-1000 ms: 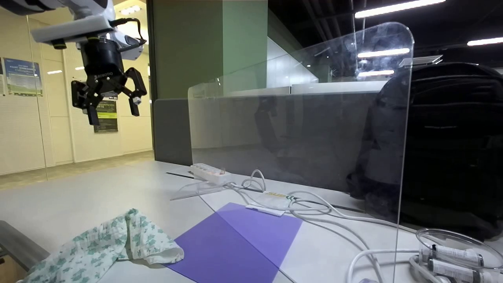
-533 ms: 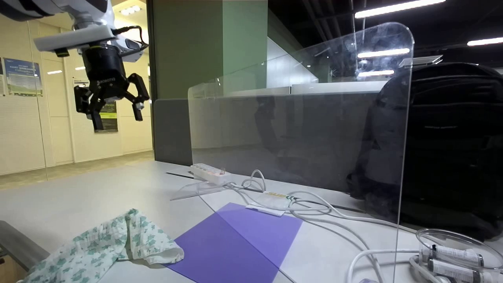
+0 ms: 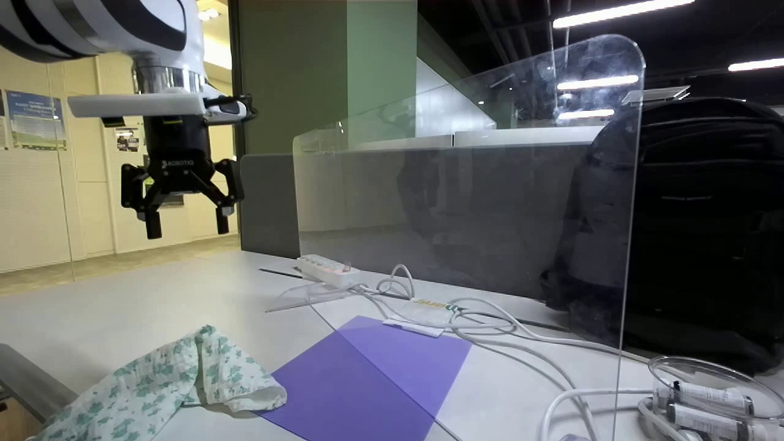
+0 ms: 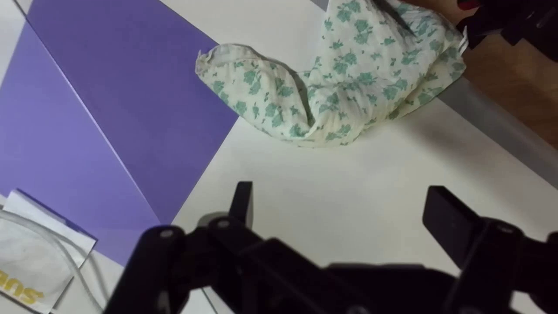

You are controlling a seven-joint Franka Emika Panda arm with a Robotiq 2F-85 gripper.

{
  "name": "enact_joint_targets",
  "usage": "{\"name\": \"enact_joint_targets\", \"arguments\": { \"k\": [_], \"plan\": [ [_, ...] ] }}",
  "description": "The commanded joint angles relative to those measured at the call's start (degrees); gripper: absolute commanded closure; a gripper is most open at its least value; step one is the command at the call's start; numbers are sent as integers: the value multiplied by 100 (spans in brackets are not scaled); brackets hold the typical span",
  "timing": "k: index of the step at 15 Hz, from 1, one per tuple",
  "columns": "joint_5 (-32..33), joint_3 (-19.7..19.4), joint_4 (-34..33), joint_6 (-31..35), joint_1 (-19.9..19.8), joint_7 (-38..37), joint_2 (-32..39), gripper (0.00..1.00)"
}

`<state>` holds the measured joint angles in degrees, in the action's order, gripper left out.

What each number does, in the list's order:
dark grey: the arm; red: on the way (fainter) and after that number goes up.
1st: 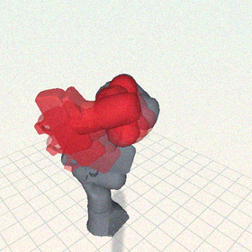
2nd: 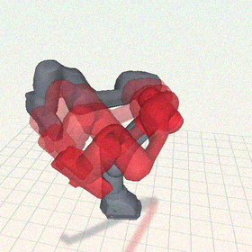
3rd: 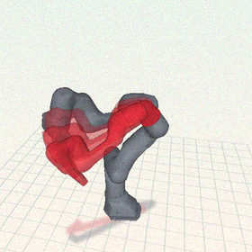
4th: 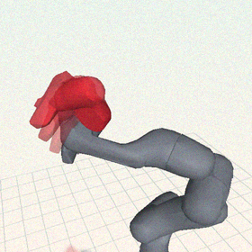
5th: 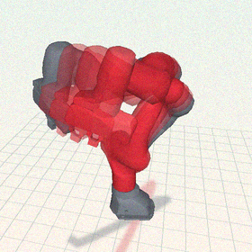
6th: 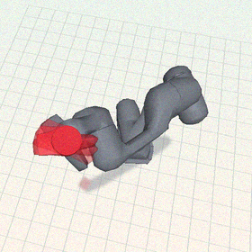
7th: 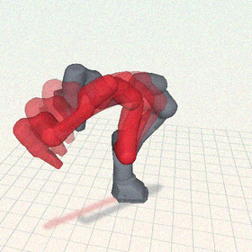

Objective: Pick the cloth from the table and hang it

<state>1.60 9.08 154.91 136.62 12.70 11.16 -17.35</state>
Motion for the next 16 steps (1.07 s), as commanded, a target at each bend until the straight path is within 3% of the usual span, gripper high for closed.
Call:
{"name": "enact_joint_targets", "arguments": {
  "k": [1, 5, 10, 16],
  "plan": [
    [-183, -266, 348, -123, -56, 331, -181, 0],
    [-147, -265, 279, -44, -56, 343, -9, 0],
    [215, -17, 520, 759, -159, -281, 109, 0],
    [528, 118, 461, 1651, -362, -1074, 912, 0]
  ]
}}
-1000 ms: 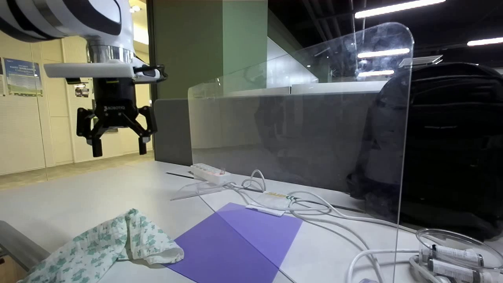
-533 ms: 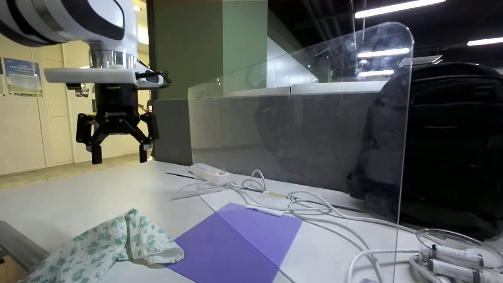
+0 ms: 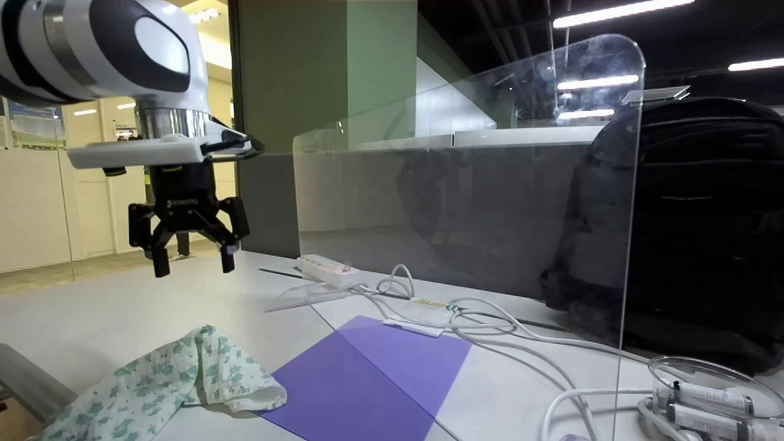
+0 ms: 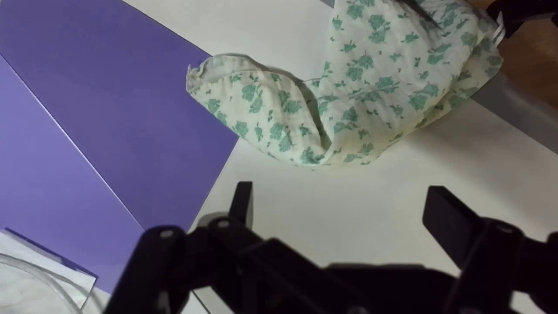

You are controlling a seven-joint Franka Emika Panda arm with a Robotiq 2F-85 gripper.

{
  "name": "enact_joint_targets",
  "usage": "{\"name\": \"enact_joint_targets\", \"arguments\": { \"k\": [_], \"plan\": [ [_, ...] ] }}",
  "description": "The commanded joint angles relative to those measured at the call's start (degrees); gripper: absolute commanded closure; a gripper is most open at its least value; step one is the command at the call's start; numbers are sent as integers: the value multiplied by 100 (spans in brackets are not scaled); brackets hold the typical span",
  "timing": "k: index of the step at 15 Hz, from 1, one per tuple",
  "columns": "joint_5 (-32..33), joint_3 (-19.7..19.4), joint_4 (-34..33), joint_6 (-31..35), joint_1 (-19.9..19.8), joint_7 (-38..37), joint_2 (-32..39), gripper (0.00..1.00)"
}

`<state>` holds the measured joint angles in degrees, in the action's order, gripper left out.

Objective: Pick the cloth from the table and hang it

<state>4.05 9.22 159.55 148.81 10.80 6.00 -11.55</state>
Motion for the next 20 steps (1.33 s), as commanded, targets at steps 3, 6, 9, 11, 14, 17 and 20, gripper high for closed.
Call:
{"name": "enact_joint_targets", "arguments": {
  "k": [3, 6, 9, 11, 14, 17, 20],
  "plan": [
    [726, 87, -1, 924, -360, -993, 728, 0],
    [1075, -3, -3, 1133, -467, -1305, 1130, 0],
    [1271, -137, -4, 1165, -451, -1495, 1454, 0],
    [1335, -167, -4, 1209, -471, -1561, 1650, 0],
    [1481, -270, -6, 1329, -424, -1755, 1842, 25],
    [1655, -387, -10, 1450, -395, -1935, 1967, 41],
    [1761, -489, -12, 1549, -390, -2033, 2056, 62]
  ]
}}
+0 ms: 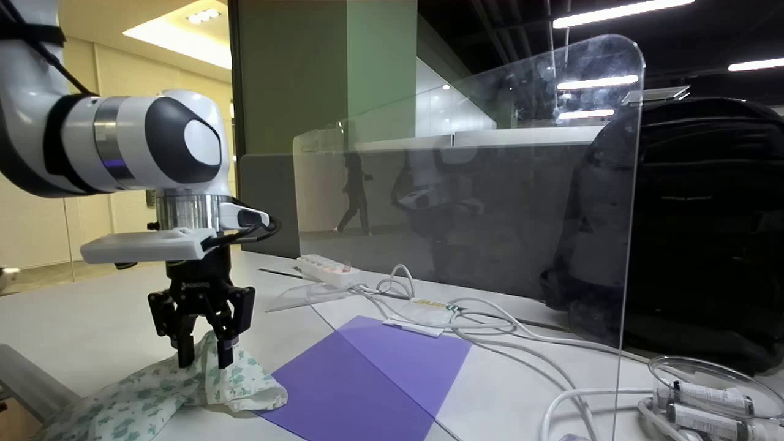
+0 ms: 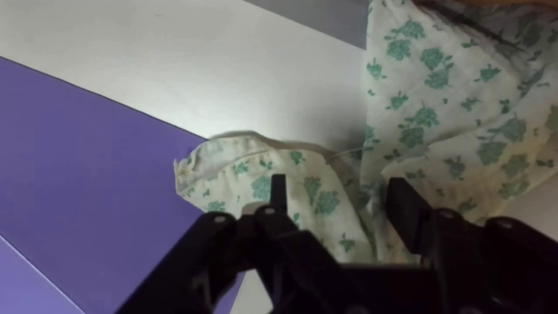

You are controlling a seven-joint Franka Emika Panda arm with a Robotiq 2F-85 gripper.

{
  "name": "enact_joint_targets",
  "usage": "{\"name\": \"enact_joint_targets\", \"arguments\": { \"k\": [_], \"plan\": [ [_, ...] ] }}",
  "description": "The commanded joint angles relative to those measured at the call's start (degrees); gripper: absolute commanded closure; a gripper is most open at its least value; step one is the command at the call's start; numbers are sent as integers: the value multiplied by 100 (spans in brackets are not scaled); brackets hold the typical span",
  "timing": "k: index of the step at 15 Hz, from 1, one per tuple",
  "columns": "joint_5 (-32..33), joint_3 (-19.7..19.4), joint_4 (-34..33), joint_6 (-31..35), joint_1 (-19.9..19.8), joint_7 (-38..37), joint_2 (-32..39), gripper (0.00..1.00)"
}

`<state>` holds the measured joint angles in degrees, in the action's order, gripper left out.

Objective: Pick the cloth from the table and hang it

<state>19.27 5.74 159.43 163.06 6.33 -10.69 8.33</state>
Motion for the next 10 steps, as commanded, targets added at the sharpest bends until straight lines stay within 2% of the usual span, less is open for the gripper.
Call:
{"name": "enact_joint_targets", "arguments": {
  "k": [1, 5, 7, 10],
  "plan": [
    [217, -160, 0, 157, 52, -363, 96, 69],
    [102, -169, -2, 255, 41, -299, 149, 96],
    [80, -148, -4, 294, 51, -290, 145, 100],
    [24, -82, -13, 337, 59, -260, 69, 100]
  ]
}}
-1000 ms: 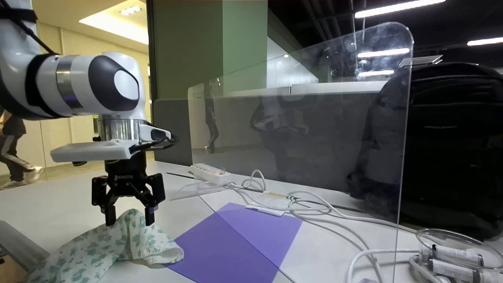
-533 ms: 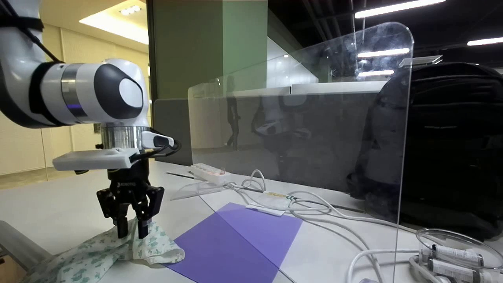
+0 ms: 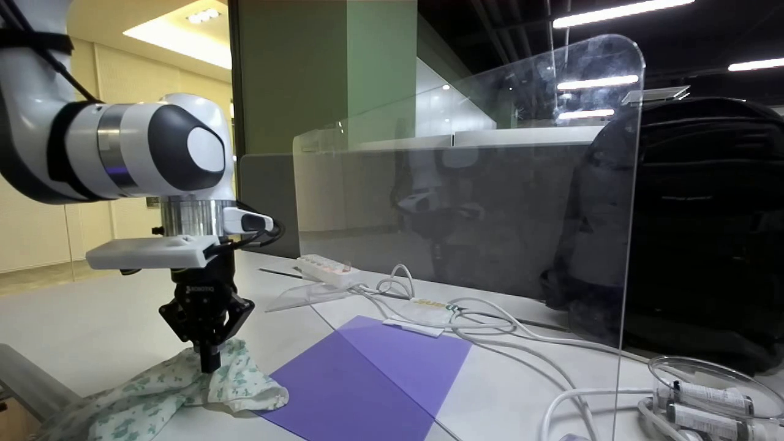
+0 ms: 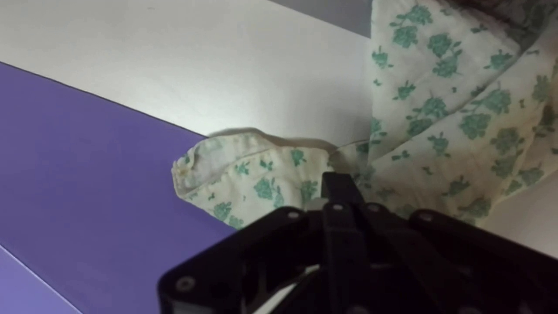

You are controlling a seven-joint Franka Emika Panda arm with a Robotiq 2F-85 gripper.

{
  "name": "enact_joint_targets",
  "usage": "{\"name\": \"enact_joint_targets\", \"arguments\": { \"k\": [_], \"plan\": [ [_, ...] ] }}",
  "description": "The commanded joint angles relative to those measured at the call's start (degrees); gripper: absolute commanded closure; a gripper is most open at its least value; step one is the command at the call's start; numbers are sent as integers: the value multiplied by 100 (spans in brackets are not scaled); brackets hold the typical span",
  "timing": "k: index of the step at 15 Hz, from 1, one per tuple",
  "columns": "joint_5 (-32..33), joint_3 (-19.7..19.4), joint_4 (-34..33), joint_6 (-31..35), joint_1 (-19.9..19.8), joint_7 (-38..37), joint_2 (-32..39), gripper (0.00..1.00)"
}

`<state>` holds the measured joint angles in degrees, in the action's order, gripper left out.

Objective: Pick the cloth from the table and hang it

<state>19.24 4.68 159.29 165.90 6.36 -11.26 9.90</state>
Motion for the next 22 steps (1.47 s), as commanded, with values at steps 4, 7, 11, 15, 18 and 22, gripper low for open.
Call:
{"name": "enact_joint_targets", "arguments": {
  "k": [4, 7, 11, 15, 18, 22],
  "plan": [
    [61, 124, -44, 6, 135, -165, -246, 72],
    [-30, 244, 22, 59, 169, -78, -428, 64],
    [-215, 469, 11, 84, 177, 8, -527, 37],
    [-165, 560, -1, 89, 195, -13, -498, 9],
    [-83, 523, -46, 37, 212, -120, -405, 0],
    [-171, 513, -45, 62, 181, -116, -294, 37]
  ]
}}
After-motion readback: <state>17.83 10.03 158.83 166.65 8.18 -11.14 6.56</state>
